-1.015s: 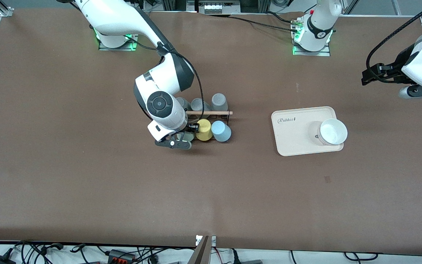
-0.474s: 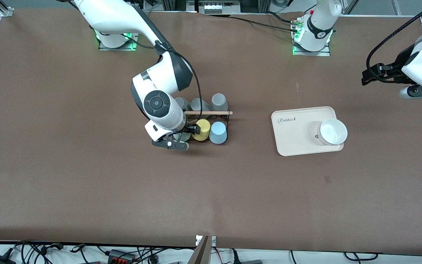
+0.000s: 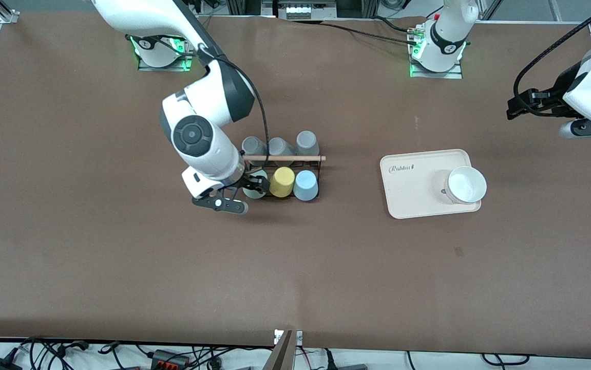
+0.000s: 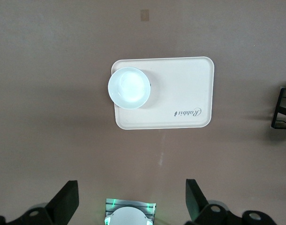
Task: Hang scattered cups on rack with three cups
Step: 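Lower the pale green cup into the rack beside the yellow cup, then open the right gripper and draw it back from the rack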
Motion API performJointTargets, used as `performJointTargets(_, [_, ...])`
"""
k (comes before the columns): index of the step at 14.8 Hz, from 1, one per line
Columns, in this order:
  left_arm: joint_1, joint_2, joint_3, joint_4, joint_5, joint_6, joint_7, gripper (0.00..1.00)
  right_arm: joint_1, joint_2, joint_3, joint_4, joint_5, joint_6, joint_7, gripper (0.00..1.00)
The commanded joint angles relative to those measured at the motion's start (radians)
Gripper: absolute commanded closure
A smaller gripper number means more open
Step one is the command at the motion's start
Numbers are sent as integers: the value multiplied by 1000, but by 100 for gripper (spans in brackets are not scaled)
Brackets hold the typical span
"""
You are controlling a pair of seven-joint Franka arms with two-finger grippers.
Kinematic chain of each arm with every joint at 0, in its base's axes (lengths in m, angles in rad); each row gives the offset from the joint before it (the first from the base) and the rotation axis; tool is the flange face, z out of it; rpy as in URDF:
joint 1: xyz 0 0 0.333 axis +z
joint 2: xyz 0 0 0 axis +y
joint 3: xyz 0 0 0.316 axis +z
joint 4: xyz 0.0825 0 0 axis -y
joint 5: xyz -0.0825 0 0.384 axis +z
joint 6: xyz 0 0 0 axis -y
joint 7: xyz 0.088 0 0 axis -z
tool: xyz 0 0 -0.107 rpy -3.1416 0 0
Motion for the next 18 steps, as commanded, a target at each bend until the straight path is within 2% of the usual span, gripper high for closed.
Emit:
performJointTargets(1, [5,8,1,24,-9,-15,11,0,-18,-55,-29,-2,-46,-40,6,0])
performJointTargets(5, [5,9,1,23,-10,-15,9,0,-97,-122,-57,-3,-57,-79,-91,0])
performJointTargets(10, [5,9,1,24,-10,-15,9,0,-286,-188,-60,-3,-78,-172,-436,0])
performJointTargets(12, [5,8,1,24,-10,-15,11,0,-338,-222,-60,-3,-81,-188,-489,0])
performJointTargets(15, [5,8,1,23,-10,-15,11,0,-380,-267,-62,-3,-83,-238,-559,0])
performJointTargets(18, [5,8,3,23,-10,-15,11,0,-395,-285,-77,-2,-133,-252,-595,0])
